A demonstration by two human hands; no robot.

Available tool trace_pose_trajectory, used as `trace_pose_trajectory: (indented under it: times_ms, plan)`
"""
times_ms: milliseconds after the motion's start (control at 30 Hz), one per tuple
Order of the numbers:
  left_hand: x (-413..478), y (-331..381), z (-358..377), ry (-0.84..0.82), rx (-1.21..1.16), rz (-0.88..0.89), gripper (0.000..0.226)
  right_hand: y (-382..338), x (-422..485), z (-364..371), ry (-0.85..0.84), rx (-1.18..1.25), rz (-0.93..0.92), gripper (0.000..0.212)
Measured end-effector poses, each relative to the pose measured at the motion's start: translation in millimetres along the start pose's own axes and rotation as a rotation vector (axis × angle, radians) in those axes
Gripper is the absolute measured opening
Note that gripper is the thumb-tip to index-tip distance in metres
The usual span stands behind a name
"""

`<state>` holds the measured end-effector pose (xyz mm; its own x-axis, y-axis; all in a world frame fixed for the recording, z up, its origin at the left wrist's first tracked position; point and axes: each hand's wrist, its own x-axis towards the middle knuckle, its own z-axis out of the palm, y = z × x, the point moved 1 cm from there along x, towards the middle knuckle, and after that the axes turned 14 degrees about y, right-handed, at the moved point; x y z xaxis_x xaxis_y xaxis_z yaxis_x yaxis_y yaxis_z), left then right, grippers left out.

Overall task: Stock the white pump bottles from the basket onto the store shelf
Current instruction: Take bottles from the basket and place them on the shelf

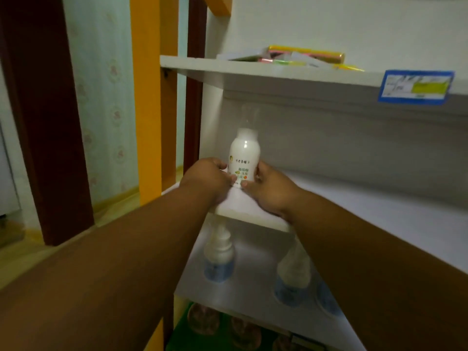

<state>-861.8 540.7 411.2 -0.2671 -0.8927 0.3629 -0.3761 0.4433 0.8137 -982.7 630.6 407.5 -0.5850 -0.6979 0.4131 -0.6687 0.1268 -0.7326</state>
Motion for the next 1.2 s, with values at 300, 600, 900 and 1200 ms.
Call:
trace_pose_trajectory:
  times_ms: [300,600,900,1200]
  plan:
    - [-2.9,4.8,5.4,0.009,0.146,0.039,0.043,1.0,-1.4,-5.6,0.155,0.095,0.077,0.05]
    - [7.5,-3.2,13.5,0.032,0.264,0.145,0.038,-4.1,-6.4,-7.2,0.168,0.099,0.026,0.044]
    - [9.8,-6.4,18.4,0.054,0.324,0.214,0.035,-1.6,-4.8,-7.3,0.185,0.054,0.014,0.044]
    - [1.6,-9.9,13.9,0.183,0.381,0.316,0.053,-1.0,-4.2,-8.4,0.249,-0.03,0.029,0.074]
